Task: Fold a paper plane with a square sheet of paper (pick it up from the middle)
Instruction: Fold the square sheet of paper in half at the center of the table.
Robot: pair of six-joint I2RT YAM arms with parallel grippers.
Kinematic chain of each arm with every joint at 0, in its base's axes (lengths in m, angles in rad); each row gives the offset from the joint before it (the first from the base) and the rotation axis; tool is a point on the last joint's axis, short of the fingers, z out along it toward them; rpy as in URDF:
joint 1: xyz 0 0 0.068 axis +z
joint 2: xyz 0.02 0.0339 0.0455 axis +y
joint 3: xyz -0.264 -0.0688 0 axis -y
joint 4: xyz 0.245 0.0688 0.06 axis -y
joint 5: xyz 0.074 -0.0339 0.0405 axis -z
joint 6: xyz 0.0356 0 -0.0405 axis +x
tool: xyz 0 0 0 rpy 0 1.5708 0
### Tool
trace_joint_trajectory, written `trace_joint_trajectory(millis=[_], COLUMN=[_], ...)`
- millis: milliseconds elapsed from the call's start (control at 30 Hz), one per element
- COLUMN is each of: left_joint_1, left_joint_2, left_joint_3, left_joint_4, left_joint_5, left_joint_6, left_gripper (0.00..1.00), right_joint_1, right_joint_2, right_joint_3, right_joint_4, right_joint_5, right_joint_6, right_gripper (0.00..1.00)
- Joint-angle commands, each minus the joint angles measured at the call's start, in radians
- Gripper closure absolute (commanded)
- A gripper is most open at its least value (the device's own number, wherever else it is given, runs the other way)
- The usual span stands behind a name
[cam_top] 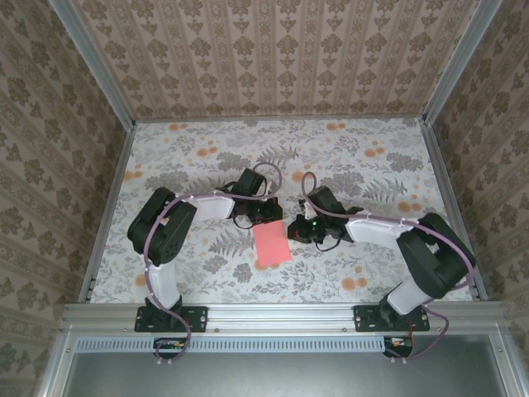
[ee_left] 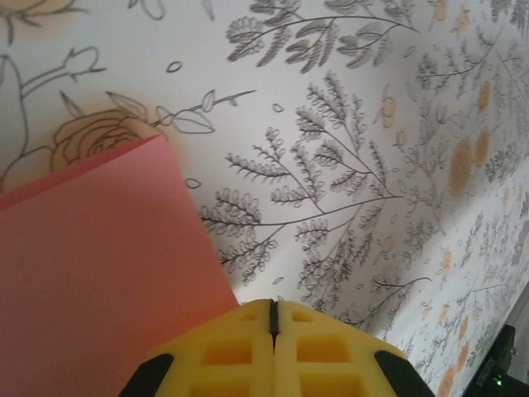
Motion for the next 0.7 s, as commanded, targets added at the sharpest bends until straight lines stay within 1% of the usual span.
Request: trace_joint_trajectory(millis=[0, 200, 333, 667], left_joint_1=[-0.008, -0.026, -0.033, -0.011], left_joint_2=[-0.034, 0.012, 0.05, 0.107], left_joint_3=[0.02, 0.047, 0.085, 0.094], left_joint_4=[-0.045, -0.066, -0.115, -0.139], left_joint_5=[0.005, 0.025, 0.005, -0.018], left_joint_6=[0.052, 0.097, 0.137, 0.199], left_gripper=[0.96, 0.99, 1.0, 1.0], right_joint_1=[-0.001, -0.004, -0.005, -0.011], right_joint_2=[0.066, 0.136, 0.158, 0.182], right_joint_3=[0.027, 0.054, 0.048, 0.057], right_joint_4=[0.058, 0.055, 0.046, -0.101], right_joint_5=[-0.014, -0.008, -0.006, 0.043], right_joint_6=[0.025, 0.017, 0.015, -0.004], right_gripper=[1.0, 1.0, 1.0, 1.0])
